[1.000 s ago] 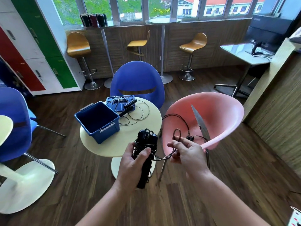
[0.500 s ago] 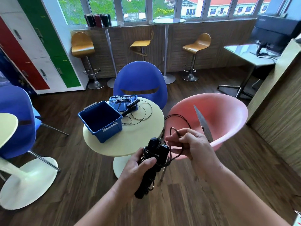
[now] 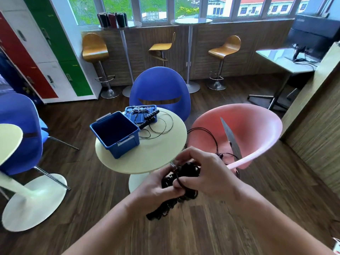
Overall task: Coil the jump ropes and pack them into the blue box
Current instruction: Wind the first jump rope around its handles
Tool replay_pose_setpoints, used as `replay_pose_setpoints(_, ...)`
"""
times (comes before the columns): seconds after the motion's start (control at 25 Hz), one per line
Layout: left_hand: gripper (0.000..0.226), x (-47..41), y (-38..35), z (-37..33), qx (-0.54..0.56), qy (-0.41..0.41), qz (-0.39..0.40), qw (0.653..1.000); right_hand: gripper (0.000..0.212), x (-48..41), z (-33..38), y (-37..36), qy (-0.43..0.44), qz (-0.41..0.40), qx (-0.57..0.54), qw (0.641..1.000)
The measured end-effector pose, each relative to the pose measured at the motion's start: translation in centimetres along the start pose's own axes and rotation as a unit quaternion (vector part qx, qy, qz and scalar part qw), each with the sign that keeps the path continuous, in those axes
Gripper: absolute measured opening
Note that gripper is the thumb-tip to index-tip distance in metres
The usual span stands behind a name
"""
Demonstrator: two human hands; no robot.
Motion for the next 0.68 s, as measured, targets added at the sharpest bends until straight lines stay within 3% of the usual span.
replay_pose_setpoints(0.16, 0.05, 0.0, -0.2, -0.3, -0.009, -0.013, -0.038, 0.999, 0.05, -0.3, 0.0, -0.3, -0.024, -0.029, -0.007, 0.999)
replay_pose_setpoints(0.32, 0.081, 0.1, 0.3, 0.3, 0.068, -0.007, -0.073, 0.995, 0.064, 0.3, -2.3, -1.5, -0.062, -0.066, -0.158, 0.983)
replay_pose_setpoints(0.48, 0.067, 0.0, 0.3, -0.3, 0.113, -0.012, -0.096, 0.989, 0.065, 1.3, -4.2, -3.1, -0.125, -0.102, -0.373, 0.914)
replay_pose_setpoints(0.68, 0.064, -0.1, 0.7, 0.0, 0.152, 0.003, -0.127, 0.98, 0.05, 1.0, -4.0, -3.1, -0.106, -0.092, -0.363, 0.921)
Point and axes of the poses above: each hand's wrist, its own x-axis away from the middle knuckle, its own y-axis out of the back of the hand, z = x × y, the point moved 8 cm from there along -x, towards the middle knuckle, and after that the axes turned 1 degree about -x, right-handed, at the moved point
